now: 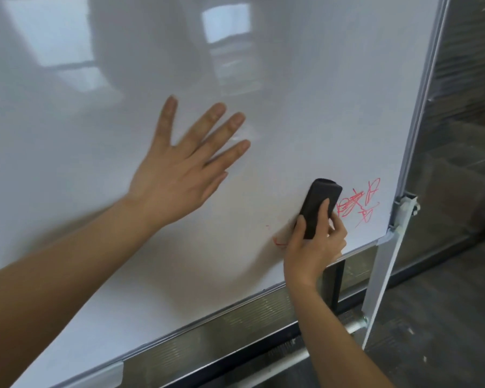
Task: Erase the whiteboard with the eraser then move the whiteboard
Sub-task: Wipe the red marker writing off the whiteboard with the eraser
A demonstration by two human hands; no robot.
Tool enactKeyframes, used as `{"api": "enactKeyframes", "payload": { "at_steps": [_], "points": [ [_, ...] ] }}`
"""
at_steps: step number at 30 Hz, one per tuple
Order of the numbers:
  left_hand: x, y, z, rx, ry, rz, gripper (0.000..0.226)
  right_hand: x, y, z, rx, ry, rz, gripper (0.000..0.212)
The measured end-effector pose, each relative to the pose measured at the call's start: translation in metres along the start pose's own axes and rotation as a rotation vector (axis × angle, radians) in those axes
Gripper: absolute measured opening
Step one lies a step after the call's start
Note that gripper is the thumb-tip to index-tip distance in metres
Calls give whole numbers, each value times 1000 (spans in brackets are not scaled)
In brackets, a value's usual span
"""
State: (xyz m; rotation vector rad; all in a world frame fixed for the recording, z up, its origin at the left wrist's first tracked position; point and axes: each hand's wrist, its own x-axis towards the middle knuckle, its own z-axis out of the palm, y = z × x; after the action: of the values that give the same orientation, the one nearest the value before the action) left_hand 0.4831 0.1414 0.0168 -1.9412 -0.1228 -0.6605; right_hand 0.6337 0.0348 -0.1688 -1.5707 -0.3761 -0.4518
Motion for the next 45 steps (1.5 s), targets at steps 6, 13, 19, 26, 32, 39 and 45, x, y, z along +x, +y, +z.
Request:
{"api": "enactKeyframes", "payload": {
  "at_steps": [6,13,19,26,32,39,45],
  "points": [
    [0,1,3,-2,-10,3,53,-57,7,-8,-97,-211,-364,62],
    [1,2,2,-48,12,1,54,-49,31,-20,-257,-268,-571,59],
    [2,3,3,-62,37,0,54,-26,52,-29,-217,-198,-292,64],
    [0,3,4,-58,23,-2,54,-26,45,-16,-63,-72,204,57],
    [-3,1,6,-75,16,-10,55,-92,19,-11,-59,-254,-113,72],
    [4,7,5,-98,24,0,54,-68,59,-27,-268,-309,-449,62],
    [1,4,7,-107,4,0,53,-42,68,-29,-258,-238,167,56]
  ]
}}
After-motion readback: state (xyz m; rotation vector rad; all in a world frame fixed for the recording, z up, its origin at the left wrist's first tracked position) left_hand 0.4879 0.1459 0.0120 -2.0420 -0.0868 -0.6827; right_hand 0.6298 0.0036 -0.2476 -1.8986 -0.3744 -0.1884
